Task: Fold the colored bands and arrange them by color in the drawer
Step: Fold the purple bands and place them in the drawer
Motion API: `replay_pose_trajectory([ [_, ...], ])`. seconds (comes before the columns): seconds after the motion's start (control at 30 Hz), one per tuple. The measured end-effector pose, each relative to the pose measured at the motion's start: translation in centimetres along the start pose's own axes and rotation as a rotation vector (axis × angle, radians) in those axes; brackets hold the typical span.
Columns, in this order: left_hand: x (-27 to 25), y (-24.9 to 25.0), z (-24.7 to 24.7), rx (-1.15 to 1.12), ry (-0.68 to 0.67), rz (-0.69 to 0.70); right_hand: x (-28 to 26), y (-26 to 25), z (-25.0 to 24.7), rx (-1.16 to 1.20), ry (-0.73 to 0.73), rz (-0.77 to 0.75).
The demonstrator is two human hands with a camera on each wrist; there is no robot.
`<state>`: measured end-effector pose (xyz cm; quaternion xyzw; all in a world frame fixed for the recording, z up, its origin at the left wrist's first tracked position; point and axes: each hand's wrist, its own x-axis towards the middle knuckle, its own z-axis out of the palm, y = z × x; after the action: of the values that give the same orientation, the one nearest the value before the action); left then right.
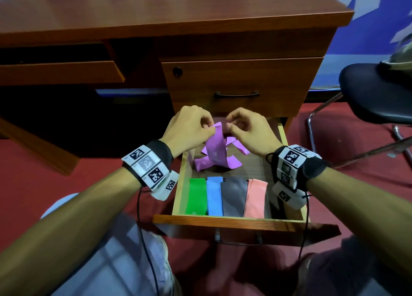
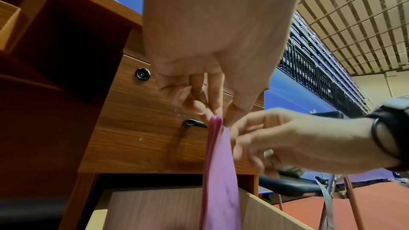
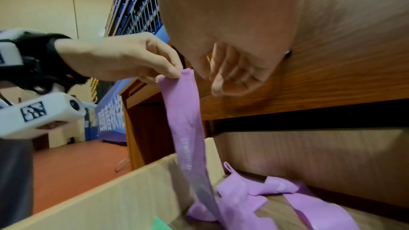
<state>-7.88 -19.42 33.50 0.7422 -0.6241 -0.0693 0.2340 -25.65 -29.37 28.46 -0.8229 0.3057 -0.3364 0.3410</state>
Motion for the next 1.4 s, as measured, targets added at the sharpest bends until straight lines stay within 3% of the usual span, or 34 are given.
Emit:
replay_pose_trajectory([
  [0.07,0.0,-0.2,0.1,-0.031,0.004,-0.036,0.2,2.2,-0.2,-0.176,-0.110,0.124],
  [0.23,0.5,-0.8,0.7,-0.096,0.008,-0.092,-0.8,7.6,0.2,-0.589,-0.662,0.466],
  [0.33,1.0,-1.0,1.5,-0.093,-0.029,-0.109,-2.2,10.1,1.2,-0.681,-0.753,0.576],
  [0.43,1.3,-0.7,2.2,-0.043,-0.060,-0.111,-2.2,11.7,2.8,-0.716,-0.688,0.568],
  [0.53,1.8,-0.2,2.9,-0.019,-0.086,-0.105,-0.3,12.2,3.7,-0.653,-0.527,0.586],
  [0.73,2.2,-0.2,3.4,-0.040,-0.096,-0.099,2.8,12.9,5.2,-0.630,-0.407,0.781],
  [0.97,2.3,-0.6,3.7,-0.027,-0.114,-0.104,2.0,15.0,5.9,-0.525,-0.262,0.939],
  [1.17,2.3,-0.4,3.7,-0.051,-0.110,-0.107,2.2,13.3,6.0,-0.248,-0.082,0.873],
  [1.4,2.5,-0.3,2.2,-0.188,-0.062,-0.181,3.0,7.2,4.1,0.149,0.179,0.724],
])
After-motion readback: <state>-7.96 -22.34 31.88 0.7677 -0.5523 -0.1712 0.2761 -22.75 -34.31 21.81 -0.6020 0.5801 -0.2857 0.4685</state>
